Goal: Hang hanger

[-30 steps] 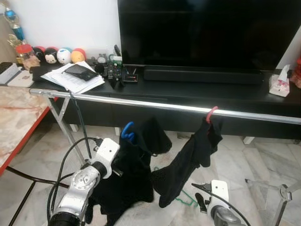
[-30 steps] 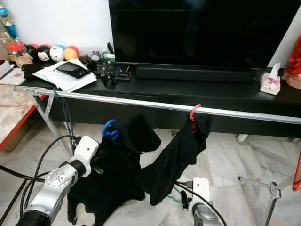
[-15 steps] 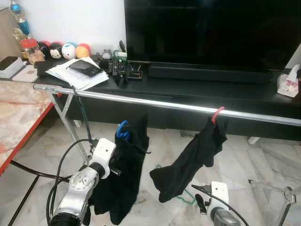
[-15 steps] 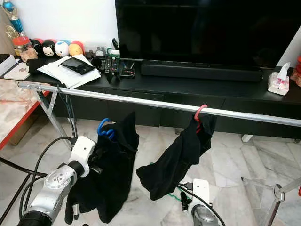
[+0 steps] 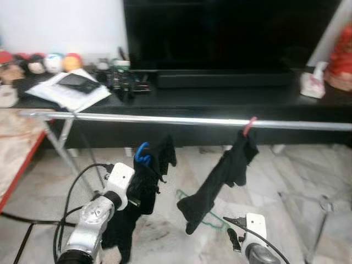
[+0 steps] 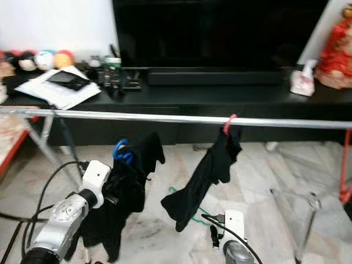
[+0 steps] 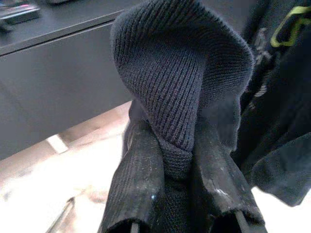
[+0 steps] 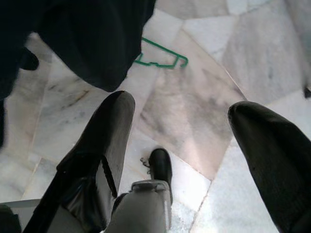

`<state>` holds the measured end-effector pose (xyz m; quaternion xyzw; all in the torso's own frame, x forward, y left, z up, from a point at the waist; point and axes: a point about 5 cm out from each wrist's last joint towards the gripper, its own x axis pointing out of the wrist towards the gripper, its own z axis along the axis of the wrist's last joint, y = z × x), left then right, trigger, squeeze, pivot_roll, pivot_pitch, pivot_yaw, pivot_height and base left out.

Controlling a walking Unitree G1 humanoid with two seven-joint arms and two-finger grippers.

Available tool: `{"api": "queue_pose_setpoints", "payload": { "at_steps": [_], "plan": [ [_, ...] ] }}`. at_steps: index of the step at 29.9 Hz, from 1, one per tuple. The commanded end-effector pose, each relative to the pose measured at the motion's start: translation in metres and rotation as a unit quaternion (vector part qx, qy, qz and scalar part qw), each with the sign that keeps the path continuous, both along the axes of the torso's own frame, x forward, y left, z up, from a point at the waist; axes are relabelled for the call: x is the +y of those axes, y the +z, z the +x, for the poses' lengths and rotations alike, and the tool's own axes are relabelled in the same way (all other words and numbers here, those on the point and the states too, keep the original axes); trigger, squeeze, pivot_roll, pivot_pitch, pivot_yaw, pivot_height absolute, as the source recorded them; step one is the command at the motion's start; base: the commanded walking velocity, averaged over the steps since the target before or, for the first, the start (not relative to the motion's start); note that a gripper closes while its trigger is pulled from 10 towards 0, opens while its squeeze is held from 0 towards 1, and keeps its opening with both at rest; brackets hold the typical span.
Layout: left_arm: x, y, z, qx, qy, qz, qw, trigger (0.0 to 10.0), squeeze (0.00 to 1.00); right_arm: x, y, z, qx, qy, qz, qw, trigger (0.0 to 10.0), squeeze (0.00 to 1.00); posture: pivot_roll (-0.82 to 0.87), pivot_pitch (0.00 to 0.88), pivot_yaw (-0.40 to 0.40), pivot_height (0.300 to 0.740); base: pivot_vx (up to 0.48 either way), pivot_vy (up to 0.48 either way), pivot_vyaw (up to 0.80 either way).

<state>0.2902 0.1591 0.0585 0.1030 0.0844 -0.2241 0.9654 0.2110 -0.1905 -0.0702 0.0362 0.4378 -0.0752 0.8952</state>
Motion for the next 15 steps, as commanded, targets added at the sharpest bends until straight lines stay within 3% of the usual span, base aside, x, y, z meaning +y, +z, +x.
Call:
{"api": "queue_pose_setpoints", "payload": {
  "at_steps": [1,7,11,15],
  "plan": [
    [-0.0041,0.0109,0.0039,-0.027,-0.012,-0.008,1.000,10.0,0.00,-0.0032,-0.0002,-0.0010,0.004,0.001,-0.005,1.000,10.0,0.00,-0.03,0.033,-0.048,0.740,0.000,0.000,-0.79],
    [-0.0056,0.0100,0.0035,-0.017,-0.016,-0.013,1.000,10.0,0.00,-0.0035,-0.0002,-0.0011,0.005,0.003,-0.005,1.000,10.0,0.00,-0.03,0.031,-0.047,0.740,0.000,0.000,-0.79],
    [-0.0061,0.0106,0.0038,-0.019,-0.017,-0.013,1.000,10.0,0.00,-0.0035,-0.0004,-0.0014,0.005,0.004,-0.005,1.000,10.0,0.00,-0.03,0.028,-0.047,0.740,0.000,0.439,-0.79],
    [-0.0080,0.0106,0.0031,-0.023,-0.028,-0.003,0.999,10.0,0.00,-0.0035,-0.0005,-0.0017,0.006,0.006,-0.005,1.000,10.0,0.00,-0.03,0.025,-0.047,0.740,0.000,0.000,-0.79]
  ]
}}
